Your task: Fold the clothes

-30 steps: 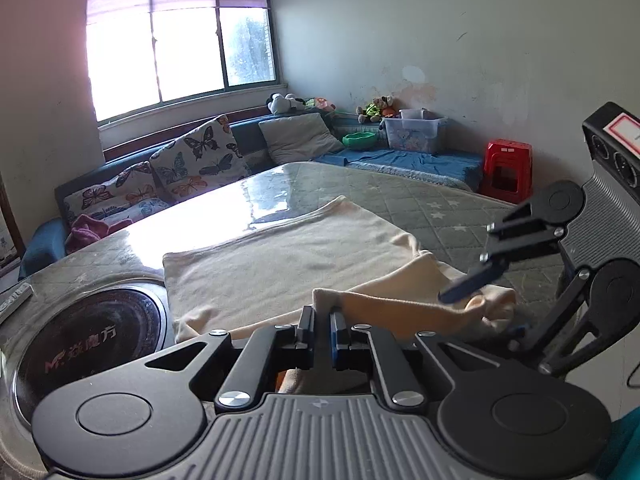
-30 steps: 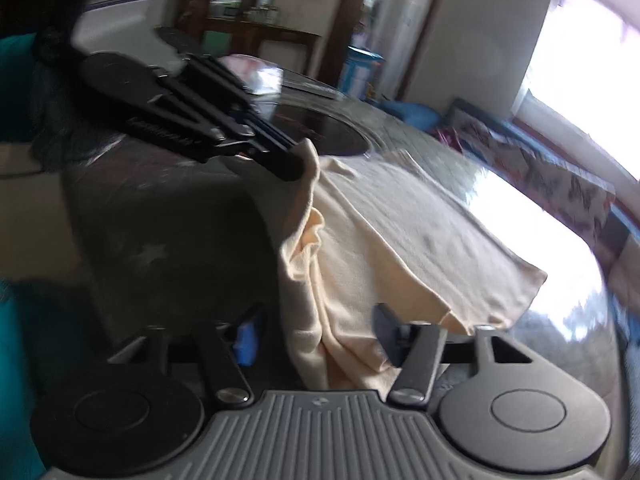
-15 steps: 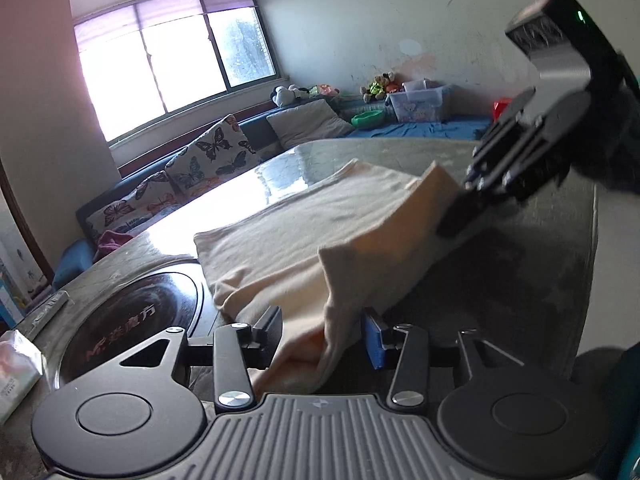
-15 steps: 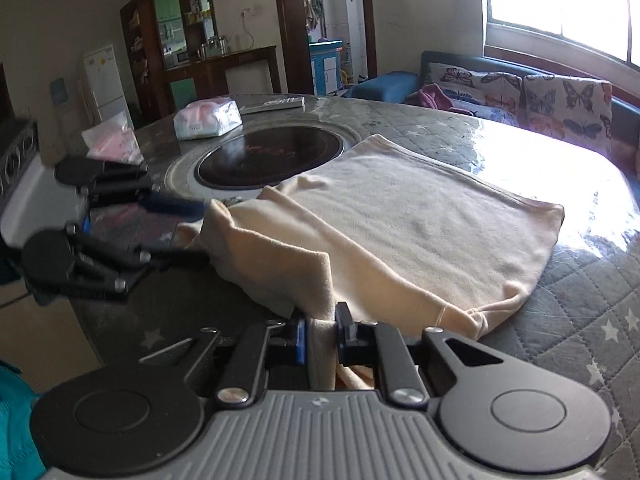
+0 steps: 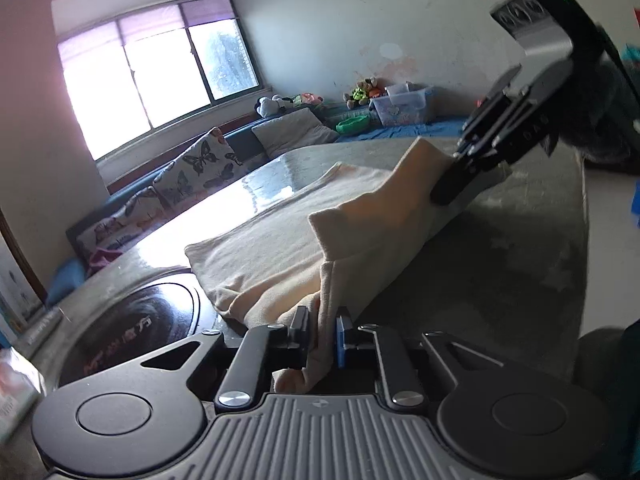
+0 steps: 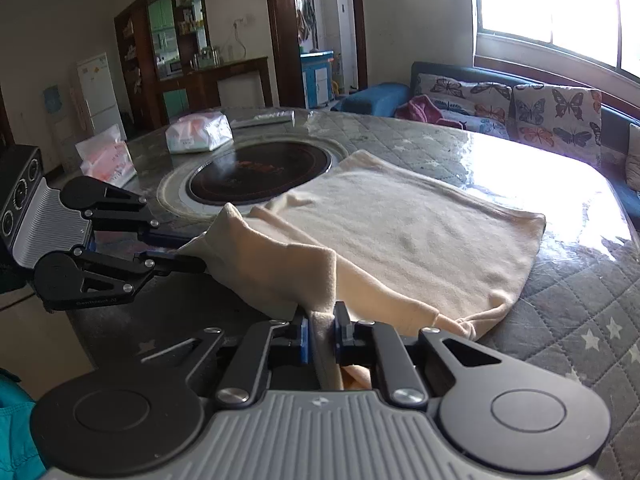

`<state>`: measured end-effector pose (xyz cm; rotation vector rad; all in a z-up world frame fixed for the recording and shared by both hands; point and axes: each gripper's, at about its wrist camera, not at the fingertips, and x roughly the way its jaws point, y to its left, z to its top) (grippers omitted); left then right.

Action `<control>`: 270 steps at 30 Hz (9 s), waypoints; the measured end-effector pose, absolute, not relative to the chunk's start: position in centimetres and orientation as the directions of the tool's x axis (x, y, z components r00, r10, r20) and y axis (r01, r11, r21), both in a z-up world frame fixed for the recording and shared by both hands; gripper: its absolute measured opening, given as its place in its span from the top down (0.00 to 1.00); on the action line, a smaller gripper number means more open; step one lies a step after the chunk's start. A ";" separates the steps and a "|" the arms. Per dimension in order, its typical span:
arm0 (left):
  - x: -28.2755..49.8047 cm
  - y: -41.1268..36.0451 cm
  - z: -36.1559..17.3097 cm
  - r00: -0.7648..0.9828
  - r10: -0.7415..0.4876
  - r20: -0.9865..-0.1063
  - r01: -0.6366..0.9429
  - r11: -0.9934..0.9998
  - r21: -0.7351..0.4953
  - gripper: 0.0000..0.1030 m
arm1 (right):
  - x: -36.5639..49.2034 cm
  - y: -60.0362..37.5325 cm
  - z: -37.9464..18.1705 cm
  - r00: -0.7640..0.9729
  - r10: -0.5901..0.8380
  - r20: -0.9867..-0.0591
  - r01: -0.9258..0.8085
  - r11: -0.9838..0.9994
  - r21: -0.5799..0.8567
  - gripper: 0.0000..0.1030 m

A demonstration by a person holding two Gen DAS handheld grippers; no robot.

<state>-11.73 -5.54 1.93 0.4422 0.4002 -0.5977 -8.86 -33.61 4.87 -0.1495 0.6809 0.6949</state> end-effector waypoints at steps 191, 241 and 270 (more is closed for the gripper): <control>2.0 -10.3 1.2 0.752 -0.438 -0.493 0.321 0.896 -0.307 0.00 | 0.8 -29.4 -0.7 0.699 0.365 -0.616 -0.446 0.895 0.025 0.00; 0.7 -9.8 3.0 0.758 -0.394 -0.519 0.274 0.915 -0.295 0.00 | -3.8 -31.5 1.2 0.709 0.351 -0.612 -0.451 0.892 -0.010 0.00; -5.8 -3.8 1.6 0.755 -0.072 -0.652 0.041 0.997 -0.062 0.19 | -6.2 -32.6 1.7 0.655 0.468 -0.593 -0.478 0.865 0.154 0.18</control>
